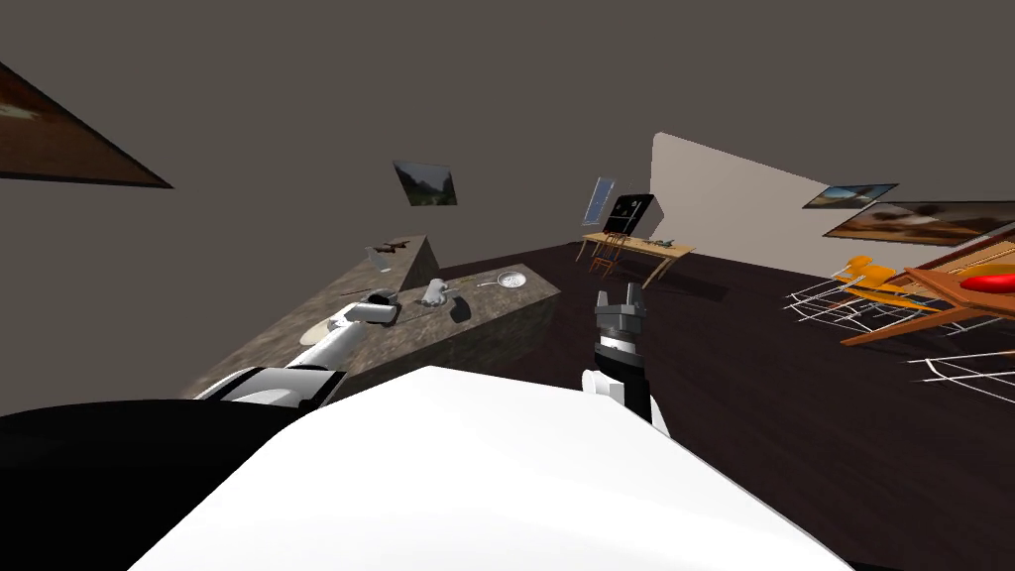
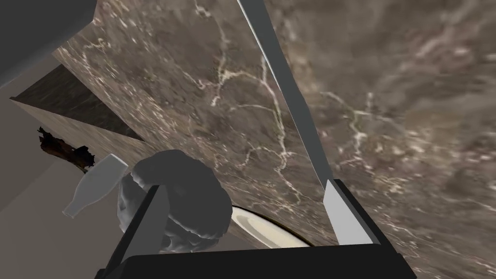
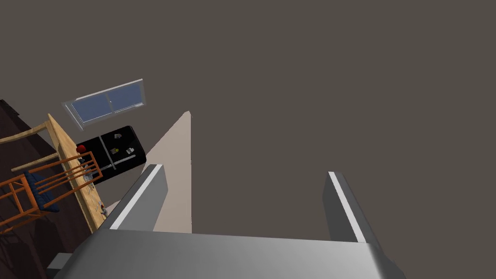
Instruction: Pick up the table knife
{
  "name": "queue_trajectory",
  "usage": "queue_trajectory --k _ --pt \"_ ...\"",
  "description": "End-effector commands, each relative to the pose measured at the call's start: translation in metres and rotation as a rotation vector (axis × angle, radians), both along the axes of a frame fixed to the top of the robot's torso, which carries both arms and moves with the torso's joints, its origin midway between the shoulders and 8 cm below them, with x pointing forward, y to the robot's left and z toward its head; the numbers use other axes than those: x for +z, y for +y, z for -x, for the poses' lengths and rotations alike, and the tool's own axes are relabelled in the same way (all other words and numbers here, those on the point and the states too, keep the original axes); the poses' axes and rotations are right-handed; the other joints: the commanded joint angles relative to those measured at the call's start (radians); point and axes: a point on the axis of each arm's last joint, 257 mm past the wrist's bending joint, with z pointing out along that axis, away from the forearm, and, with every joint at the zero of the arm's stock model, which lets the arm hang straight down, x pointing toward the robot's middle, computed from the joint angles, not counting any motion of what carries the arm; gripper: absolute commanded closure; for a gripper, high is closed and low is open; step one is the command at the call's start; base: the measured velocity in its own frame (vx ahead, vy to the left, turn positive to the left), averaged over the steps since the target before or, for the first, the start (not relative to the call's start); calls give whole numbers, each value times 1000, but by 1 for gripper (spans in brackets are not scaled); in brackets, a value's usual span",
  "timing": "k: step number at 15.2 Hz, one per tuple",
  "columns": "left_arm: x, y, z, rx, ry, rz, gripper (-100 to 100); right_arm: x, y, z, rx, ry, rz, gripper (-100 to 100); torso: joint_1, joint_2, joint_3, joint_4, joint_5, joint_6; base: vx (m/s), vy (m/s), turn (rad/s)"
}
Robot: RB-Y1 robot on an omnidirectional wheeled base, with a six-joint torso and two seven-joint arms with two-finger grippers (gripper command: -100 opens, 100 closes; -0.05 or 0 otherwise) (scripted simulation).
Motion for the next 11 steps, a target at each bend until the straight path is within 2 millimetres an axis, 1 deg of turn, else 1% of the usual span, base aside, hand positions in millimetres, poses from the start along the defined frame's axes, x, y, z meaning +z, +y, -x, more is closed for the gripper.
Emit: queue_trajectory --k 1,2,3,4,5,6,7,8,9,10,11 --pt "3 16 16 60 37 21 -100 0 0 0 0 0 0 0 0 0 0 0 0 0 29 -19 -134" --pt "-4 18 26 80 61 31 -100 0 0 0 0 0 0 0 0 0 0 0 0 0 32 -22 -138" --pt "-7 20 31 90 69 34 -100 0 0 0 0 0 0 0 0 -1 0 0 0 0 25 -15 -60" --pt "0 29 38 127 84 50 -100 0 0 0 0 0 0 0 0 0 0 0 0 0 32 -23 -135" --pt "-7 32 50 153 112 63 -100 0 0 0 0 0 0 0 0 -1 0 0 0 1 35 -21 -165" --pt "-9 33 53 158 116 64 -100 0 0 0 0 0 0 0 0 -1 0 0 0 0 27 -11 -65" --pt "-3 40 62 198 134 85 -100 0 0 0 0 0 0 0 0 -1 0 0 0 0 38 -19 -133" --pt "-10 42 75 224 159 97 -100 0 0 0 0 0 0 0 0 -1 -1 0 0 1 41 -21 -148" --pt "-10 42 75 224 160 98 -100 0 0 0 0 0 0 0 0 -1 -1 0 0 0 27 -15 -49" --pt "-8 49 88 271 180 122 -100 0 0 0 0 0 0 0 0 -1 0 0 0 0 33 -17 -109" --pt "-11 48 96 286 198 132 -100 0 0 0 0 0 0 0 0 -1 0 0 0 0 37 -13 -142"
